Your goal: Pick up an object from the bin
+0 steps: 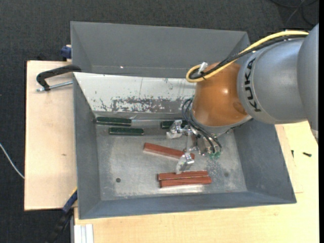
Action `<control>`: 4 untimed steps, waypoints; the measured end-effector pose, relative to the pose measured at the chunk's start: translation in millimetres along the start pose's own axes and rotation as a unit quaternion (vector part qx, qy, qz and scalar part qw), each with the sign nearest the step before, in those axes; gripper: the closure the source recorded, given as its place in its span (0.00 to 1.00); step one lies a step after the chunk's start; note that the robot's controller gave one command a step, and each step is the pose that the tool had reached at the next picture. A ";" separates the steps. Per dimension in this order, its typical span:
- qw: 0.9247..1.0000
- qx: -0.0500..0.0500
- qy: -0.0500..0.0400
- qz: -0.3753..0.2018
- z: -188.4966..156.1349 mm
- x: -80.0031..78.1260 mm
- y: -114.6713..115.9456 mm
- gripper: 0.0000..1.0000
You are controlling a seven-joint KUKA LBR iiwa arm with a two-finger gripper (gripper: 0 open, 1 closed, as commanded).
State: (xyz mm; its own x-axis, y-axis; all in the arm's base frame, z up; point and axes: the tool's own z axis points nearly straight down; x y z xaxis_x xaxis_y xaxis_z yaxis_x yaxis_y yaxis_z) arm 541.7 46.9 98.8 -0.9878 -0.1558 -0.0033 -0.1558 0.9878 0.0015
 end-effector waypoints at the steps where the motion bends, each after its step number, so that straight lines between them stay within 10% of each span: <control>1: 1.000 0.000 0.000 0.000 0.0 0.0 0.0 1.00; 2: 1.000 0.000 0.000 0.000 0.0 0.0 0.0 1.00; 3: 0.999 0.000 -0.002 0.047 7.0 -41.0 -2.6 0.00; 4: 0.999 0.000 0.000 0.047 8.4 -39.8 -2.6 0.00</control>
Offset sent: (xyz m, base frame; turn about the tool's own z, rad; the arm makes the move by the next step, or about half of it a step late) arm 0.0000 0.0000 0.0000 0.0000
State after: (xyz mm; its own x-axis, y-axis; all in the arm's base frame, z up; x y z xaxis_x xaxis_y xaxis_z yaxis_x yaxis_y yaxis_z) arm 581.4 50.6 90.5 -0.9980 -0.0633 -0.0037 -0.0633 0.9980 0.0017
